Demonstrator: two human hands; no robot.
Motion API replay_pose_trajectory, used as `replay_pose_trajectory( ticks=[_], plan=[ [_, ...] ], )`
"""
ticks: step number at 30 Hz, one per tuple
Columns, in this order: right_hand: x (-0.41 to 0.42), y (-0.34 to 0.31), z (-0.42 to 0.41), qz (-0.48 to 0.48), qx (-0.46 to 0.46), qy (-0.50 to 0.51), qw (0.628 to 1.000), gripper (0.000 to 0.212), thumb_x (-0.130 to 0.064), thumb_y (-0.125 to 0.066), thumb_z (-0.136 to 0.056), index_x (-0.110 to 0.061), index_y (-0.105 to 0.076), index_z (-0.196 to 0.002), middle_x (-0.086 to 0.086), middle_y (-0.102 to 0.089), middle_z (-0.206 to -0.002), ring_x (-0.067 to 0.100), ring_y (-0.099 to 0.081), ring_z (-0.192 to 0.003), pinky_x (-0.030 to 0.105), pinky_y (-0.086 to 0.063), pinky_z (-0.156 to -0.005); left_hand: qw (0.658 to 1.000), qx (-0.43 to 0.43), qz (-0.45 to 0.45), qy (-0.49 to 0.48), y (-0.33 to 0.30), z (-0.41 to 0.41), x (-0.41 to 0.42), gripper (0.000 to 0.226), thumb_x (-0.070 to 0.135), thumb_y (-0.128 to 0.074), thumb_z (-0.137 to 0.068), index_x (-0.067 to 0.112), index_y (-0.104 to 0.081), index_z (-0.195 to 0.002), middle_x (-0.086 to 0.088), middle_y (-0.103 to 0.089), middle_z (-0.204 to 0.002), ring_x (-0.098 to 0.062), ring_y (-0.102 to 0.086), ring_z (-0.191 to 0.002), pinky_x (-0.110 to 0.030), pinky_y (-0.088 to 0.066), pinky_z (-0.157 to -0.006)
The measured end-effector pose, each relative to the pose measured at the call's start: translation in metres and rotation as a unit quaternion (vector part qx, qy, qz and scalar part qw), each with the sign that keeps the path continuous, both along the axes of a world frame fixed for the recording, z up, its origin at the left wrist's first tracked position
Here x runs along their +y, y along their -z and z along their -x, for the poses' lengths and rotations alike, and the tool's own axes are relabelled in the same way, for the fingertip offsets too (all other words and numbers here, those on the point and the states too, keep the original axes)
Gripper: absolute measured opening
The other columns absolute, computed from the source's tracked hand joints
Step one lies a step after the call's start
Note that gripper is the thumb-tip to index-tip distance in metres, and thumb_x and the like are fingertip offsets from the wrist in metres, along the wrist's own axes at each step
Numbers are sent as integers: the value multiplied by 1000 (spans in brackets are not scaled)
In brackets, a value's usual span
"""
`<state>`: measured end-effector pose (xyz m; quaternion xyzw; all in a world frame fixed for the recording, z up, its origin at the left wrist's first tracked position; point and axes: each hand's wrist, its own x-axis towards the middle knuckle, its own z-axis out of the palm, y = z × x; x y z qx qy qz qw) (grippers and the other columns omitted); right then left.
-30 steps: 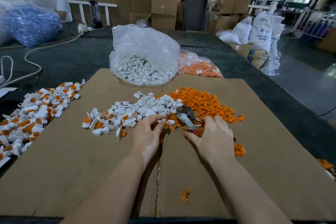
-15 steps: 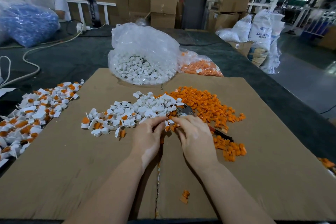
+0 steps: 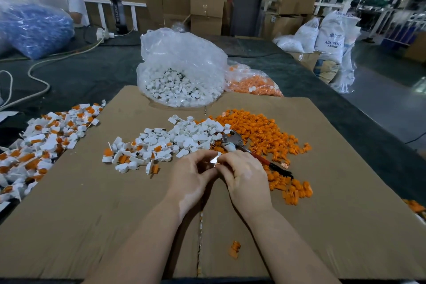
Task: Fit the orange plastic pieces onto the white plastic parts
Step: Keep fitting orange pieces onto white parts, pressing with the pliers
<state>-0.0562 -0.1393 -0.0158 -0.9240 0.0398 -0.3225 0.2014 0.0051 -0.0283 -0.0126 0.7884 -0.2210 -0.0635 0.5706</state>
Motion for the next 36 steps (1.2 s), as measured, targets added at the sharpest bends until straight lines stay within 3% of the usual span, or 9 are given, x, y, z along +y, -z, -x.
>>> replay_pose_trajectory(
  ticks=[5,10,13,17,22,25,31,34,36],
  plan=[
    [1,-1,0,2,8,-1,1000,2,-10,-65,-84,-10,-65,-82,3,-62,-80,23,-58,-79,40,-47,-69,1000,-20,-11,12,-1,1,-1,30,7,-71,-78,20,-67,-104,6,-66,-90,-10,-59,-80,-15,-46,-74],
    [1,-1,1,7,-1,-10,1000,4,-14,-63,-86,-13,-67,-85,2,-62,-79,21,-58,-78,39,-48,-69,997,-61,-37,16,2,1,-1,30,13,-71,-78,25,-69,-105,10,-60,-88,-1,-52,-78,-11,-38,-70],
    [2,-1,2,35,-18,29,999,2,-11,-67,-83,-12,-68,-84,1,-65,-78,22,-61,-75,37,-48,-66,998,-56,-20,-21,4,-1,-1,28,14,-71,-80,31,-66,-100,7,-61,-93,0,-53,-76,-12,-40,-71],
    [1,3,1,113,-20,115,987,20,3,-78,-66,-13,-65,-68,1,-63,-69,23,-58,-65,34,-46,-66,996,-39,-6,-79,5,-2,-1,31,8,-68,-82,38,-58,-87,3,-57,-97,-10,-54,-84,-23,-43,-79],
    [0,5,1,150,-27,174,973,24,9,-75,-60,-12,-63,-61,3,-60,-64,23,-57,-62,37,-46,-76,989,-47,-41,-136,8,-6,-2,19,7,-62,-86,22,-66,-96,8,-43,-89,-11,-49,-86,-10,-33,-69],
    [0,5,2,151,-30,198,968,26,13,-72,-56,-11,-62,-57,3,-58,-60,22,-54,-57,37,-45,-76,982,-60,-56,-168,11,-8,-3,23,5,-56,-90,16,-67,-108,5,-41,-97,-8,-44,-90,-3,-29,-69],
    [-1,10,-1,163,-28,163,973,28,7,-75,-60,-13,-72,-80,3,-67,-81,22,-60,-73,36,-43,-79,972,-75,-111,-193,14,-9,-5,35,1,-52,-90,12,-58,-124,-4,-37,-128,-20,-35,-122,-17,-28,-92],
    [-1,10,-2,175,-6,117,978,36,1,-75,-65,-13,-72,-98,3,-69,-95,23,-63,-87,40,-45,-83,971,-87,-108,-197,13,-8,-5,36,1,-52,-90,12,-58,-124,-6,-37,-130,-21,-29,-124,-16,-27,-95],
    [0,10,-2,171,25,102,980,40,-1,-74,-69,-15,-70,-106,3,-69,-104,23,-63,-96,45,-44,-87,968,-109,-111,-196,14,-7,-5,33,2,-54,-88,14,-61,-119,-5,-41,-125,-19,-30,-120,-10,-21,-89]
  ],
)
